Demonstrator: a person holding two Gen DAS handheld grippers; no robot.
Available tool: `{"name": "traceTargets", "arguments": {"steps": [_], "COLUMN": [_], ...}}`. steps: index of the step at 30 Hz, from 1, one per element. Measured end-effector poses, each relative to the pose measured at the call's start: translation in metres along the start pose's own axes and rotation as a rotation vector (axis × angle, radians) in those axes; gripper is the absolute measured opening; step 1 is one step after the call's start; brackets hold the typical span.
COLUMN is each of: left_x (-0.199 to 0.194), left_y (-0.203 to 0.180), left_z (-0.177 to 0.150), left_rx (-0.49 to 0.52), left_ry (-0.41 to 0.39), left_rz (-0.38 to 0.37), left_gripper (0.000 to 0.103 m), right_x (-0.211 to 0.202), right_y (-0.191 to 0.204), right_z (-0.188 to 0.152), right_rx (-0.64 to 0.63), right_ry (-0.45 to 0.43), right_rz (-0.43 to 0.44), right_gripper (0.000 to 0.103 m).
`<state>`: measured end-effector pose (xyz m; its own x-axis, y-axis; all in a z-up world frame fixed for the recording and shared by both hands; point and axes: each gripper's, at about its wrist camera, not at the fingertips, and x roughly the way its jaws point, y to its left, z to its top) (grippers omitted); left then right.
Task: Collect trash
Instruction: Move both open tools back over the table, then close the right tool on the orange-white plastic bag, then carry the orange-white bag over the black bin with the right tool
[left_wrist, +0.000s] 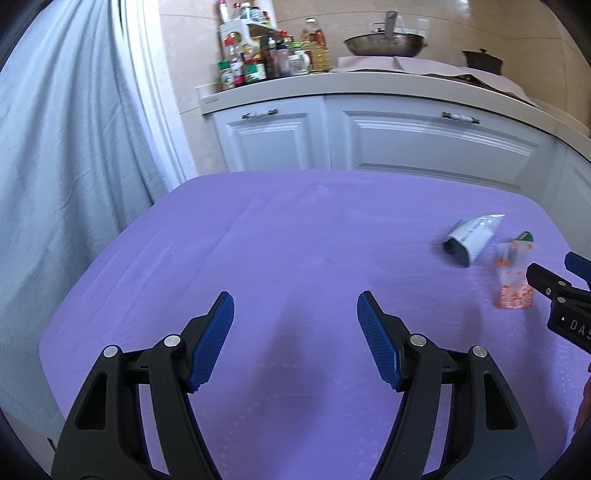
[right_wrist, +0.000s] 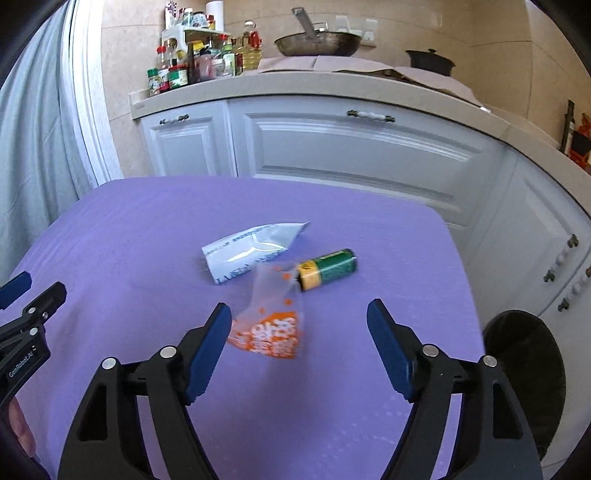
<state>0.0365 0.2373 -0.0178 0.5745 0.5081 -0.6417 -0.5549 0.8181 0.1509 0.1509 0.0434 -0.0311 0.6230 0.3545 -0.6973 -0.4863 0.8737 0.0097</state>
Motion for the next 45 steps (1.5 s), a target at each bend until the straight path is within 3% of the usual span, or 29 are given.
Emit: {"name": "traceTargets", "arguments": {"steps": [10,14,21,22,23,32,45], "left_x": [0.011,0.011,0.013,0.012,0.012,0.011,0.002], "left_y": [0.012,0.012,0.011,0.01,0.009,-0.002,-0.041], "left_z": [-0.002,-0.004,-0.005,-0.005,-0.006,-0.007,0.0], "left_rx": [-0.017,-0.019,-0.02,-0.02,-0.018,-0.006,0.033], "left_ry": [0.01,0.012,0.014,0.015,0.017,0.018,-0.002], "left_rz": [0.023,0.021,0.018,0.018,0.017,-0.003,-0.065], "left_gripper": [0.068,0.068,0.068,0.068,0.068,0.068,0.068], "right_x": [0.024,0.029,0.027,0.025,0.025,0.015,-0.006], "right_y": [0.011,0.012,0.015,0.014,0.014,0.007,-0.023], "right_z": [0.002,0.0,-0.005,-0.006,-0.006,-0.005,-0.004], "right_rx": [-0.003,-0.003,-0.023,-0.022,-0.023,-0.015,0.026], "right_ry": [0.06,0.086,0.077,0.072,0.069,0.055,0.007], "right_rz": [-0.013,-0.006,-0.019,-0.02,-0.021,-0.007,-0.039], "right_gripper": [0.075,0.049,0.037,0.034,0.021,0.012,0.01]}}
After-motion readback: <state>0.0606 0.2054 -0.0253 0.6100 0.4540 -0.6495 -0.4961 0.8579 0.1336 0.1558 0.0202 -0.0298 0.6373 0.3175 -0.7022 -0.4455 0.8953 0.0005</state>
